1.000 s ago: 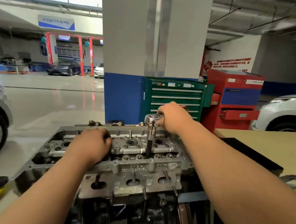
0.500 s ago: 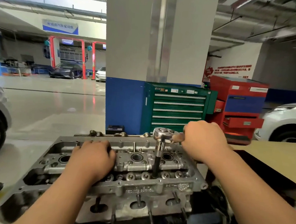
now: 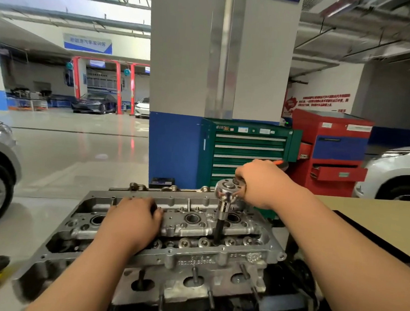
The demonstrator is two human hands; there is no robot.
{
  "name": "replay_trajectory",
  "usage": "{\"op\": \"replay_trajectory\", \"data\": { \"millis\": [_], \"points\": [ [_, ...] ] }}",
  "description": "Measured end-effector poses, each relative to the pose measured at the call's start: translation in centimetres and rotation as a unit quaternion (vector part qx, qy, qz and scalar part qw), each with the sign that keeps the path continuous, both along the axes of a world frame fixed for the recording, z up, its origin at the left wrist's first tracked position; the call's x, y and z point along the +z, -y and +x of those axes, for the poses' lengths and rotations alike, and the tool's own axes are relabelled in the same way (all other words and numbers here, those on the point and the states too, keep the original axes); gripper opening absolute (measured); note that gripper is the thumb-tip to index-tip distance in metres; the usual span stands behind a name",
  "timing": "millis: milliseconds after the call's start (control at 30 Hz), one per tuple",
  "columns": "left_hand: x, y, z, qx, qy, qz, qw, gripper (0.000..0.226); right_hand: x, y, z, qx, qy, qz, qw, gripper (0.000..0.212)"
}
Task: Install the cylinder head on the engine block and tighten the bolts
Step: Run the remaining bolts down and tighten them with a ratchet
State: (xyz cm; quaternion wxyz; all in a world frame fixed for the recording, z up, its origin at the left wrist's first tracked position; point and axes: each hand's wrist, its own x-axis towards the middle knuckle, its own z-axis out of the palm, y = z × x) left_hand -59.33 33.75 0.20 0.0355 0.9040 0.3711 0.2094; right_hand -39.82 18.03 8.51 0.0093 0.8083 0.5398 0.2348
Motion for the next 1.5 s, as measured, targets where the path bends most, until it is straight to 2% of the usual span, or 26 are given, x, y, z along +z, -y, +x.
{"op": "replay_trajectory", "data": {
  "millis": [67,167,300,333,467,567,633,700,733,767,867,1033,1233,1367,1500],
  "points": [
    [0.0,0.0,0.0,0.0,0.001,-0.001,1.0,0.03,-0.2,0.4,0.0,0.052,-0.009,-0.001,0.999,0.004],
    [0.1,0.0,0.0,0.004,0.0,0.003,1.0,0.03,-0.7,1.2,-0.6,0.139,-0.097,0.009,0.985,0.029],
    [0.0,0.0,0.2,0.007,0.001,0.006,1.0,0.029,0.2,1.6,-1.1,0.138,-0.21,-0.038,0.967,0.061],
    [0.0,0.0,0.2,0.007,0.002,0.003,1.0,0.029,0.3,1.3,-1.3,0.137,-0.215,-0.04,0.966,0.061],
    [0.1,0.1,0.1,0.009,0.002,0.001,1.0,0.031,0.2,-0.5,-2.5,0.157,-0.125,-0.022,0.98,0.034],
    [0.3,0.1,0.1,0.013,0.002,0.0,1.0,0.032,1.4,-0.6,-3.2,0.157,-0.11,-0.042,0.981,0.028],
    [0.3,0.2,0.2,0.014,0.003,-0.003,1.0,0.032,3.2,0.1,-2.9,0.158,-0.187,0.063,0.968,0.022],
    [0.4,0.1,0.3,0.011,0.004,-0.007,1.0,0.031,4.9,0.3,-2.7,0.167,-0.272,0.192,0.928,0.02],
    [0.4,0.0,0.2,0.008,0.013,-0.015,1.0,0.029,5.1,-0.1,-2.9,0.166,-0.283,0.212,0.921,0.021],
    [0.5,0.1,0.1,0.004,0.037,-0.03,0.999,0.027,5.0,-0.5,-3.5,0.156,-0.275,0.201,0.927,0.022],
    [0.7,-0.1,-0.4,0.011,0.123,-0.072,0.99,0.024,2.2,-2.5,-6.1,0.118,-0.179,0.1,0.972,0.026],
    [0.5,0.2,-0.6,0.001,0.119,-0.061,0.991,0.019,-2.2,-5.1,-8.1,0.098,-0.09,0.027,0.991,0.03],
    [0.5,-0.1,-0.4,-0.005,0.129,-0.062,0.99,0.021,-0.9,-5.8,-8.0,0.124,-0.058,0.085,0.987,0.03],
    [0.5,-0.3,-0.3,-0.009,0.12,-0.059,0.991,0.02,-0.3,-6.0,-8.7,0.105,-0.052,0.062,0.991,0.027],
    [0.6,-0.2,-0.4,-0.016,0.114,-0.062,0.991,0.022,-0.4,-5.5,-10.8,0.065,-0.02,0.066,0.996,0.032]
  ]
}}
